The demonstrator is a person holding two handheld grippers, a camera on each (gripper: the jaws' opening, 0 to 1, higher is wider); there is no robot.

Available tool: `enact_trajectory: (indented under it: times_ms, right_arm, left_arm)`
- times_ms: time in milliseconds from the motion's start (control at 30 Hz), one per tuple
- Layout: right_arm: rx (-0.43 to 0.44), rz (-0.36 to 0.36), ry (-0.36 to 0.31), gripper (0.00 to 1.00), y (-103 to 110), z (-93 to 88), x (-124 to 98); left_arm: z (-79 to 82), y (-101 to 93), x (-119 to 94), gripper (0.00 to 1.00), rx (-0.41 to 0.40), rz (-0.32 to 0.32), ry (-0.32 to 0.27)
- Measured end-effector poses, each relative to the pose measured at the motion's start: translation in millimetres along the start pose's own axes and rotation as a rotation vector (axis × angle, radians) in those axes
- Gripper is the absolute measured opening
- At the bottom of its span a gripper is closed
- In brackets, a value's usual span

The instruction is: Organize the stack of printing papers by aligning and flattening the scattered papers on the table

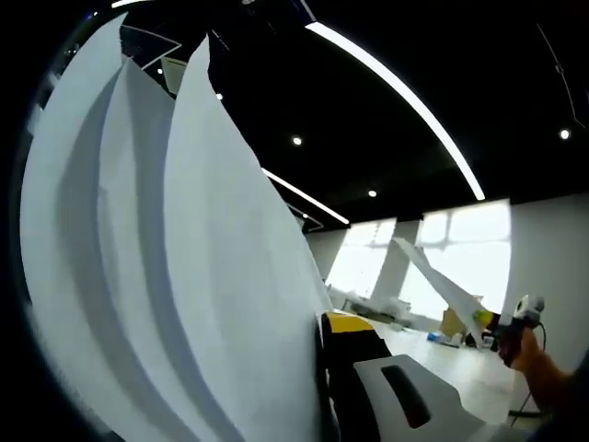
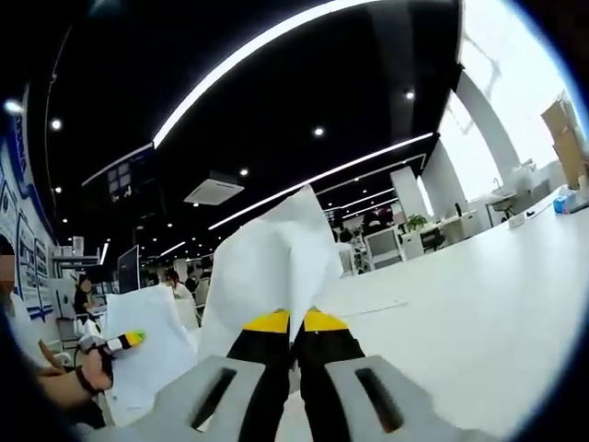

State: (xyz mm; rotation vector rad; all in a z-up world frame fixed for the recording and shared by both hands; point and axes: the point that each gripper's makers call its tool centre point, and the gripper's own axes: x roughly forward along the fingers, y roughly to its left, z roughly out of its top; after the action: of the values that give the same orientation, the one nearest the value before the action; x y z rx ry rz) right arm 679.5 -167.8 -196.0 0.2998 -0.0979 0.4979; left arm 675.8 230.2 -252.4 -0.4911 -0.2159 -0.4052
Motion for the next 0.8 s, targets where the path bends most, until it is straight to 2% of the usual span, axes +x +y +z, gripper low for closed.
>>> enact_trajectory:
  times_ms: [800]
  right_arm:
    - [-0.005, 0.039, -0.001, 0.0, 17, 0.8, 12]
  left_arm:
    - [-1.7, -2.5, 0, 0.1, 0.003, -0.006, 0.007]
